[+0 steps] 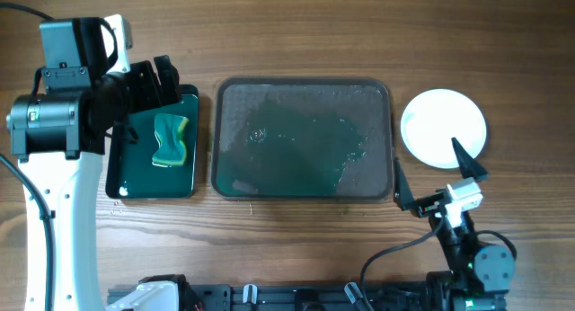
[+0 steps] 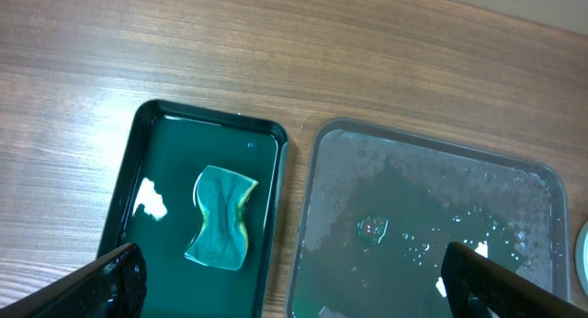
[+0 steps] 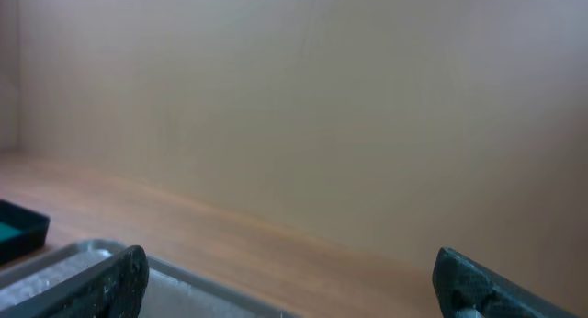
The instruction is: Clean dirty plates on tray and stack at the side
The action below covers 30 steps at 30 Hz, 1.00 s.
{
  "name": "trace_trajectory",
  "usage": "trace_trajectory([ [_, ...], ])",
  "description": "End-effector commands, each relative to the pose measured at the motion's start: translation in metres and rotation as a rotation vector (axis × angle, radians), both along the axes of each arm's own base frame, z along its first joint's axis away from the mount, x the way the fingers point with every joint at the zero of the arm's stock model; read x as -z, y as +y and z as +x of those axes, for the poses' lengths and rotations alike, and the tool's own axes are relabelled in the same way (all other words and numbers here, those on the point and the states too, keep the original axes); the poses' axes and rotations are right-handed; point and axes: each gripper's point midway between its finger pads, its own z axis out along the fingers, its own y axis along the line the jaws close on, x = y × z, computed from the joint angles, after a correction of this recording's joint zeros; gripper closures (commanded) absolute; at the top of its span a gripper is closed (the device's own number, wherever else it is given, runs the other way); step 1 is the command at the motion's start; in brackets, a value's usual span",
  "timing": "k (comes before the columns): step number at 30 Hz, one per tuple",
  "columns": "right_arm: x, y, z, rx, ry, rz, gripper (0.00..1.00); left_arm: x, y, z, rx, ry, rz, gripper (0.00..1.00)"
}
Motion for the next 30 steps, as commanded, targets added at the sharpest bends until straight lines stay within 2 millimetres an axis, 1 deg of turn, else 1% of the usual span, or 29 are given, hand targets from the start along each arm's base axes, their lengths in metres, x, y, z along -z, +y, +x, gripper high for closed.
trace_trajectory([
  [1,0.013,-0.009,0.005,0.051,0.033,0.036,0.0,-0.001,-0.004,0.0,0.006,-0.003,-0.018,0.0],
  [2,0.018,-0.011,0.006,0.062,0.055,0.037,0.0,-0.001,-0.004,0.0,0.006,-0.004,-0.018,0.0],
  [3,0.029,-0.012,0.008,0.069,0.099,0.035,0.0,-0.001,-0.004,0.0,0.006,-0.004,-0.018,0.0],
  [4,0.04,-0.012,0.009,0.069,0.143,0.031,0.0,-0.001,-0.004,0.0,0.006,-0.004,-0.018,0.0],
  [5,0.057,-0.012,0.01,0.071,0.213,0.026,0.0,-0.001,-0.004,0.0,0.006,-0.004,-0.018,0.0],
  [21,0.061,-0.013,0.012,0.079,0.237,0.032,0.0,-0.001,-0.004,0.0,0.006,-0.002,-0.017,0.0],
  [24,0.061,-0.013,0.012,0.079,0.237,0.032,0.0,-0.02,-0.008,-0.014,0.019,-0.062,-0.016,0.0],
  [25,0.061,-0.013,0.012,0.079,0.237,0.032,0.0,-0.027,-0.009,-0.025,0.02,-0.089,-0.015,0.0],
  [27,0.062,-0.013,0.012,0.079,0.238,0.032,0.0,-0.031,0.011,-0.053,-0.052,-0.133,0.076,0.0],
  [28,0.062,-0.013,0.012,0.079,0.237,0.032,0.0,-0.028,0.019,-0.076,-0.088,-0.18,0.116,0.0],
  [29,0.062,-0.013,0.012,0.079,0.237,0.032,0.0,-0.031,0.019,-0.083,-0.096,-0.294,0.115,0.0],
  [30,0.062,-0.013,0.012,0.079,0.237,0.032,0.0,-0.036,0.017,-0.081,-0.07,-0.412,0.125,0.0],
])
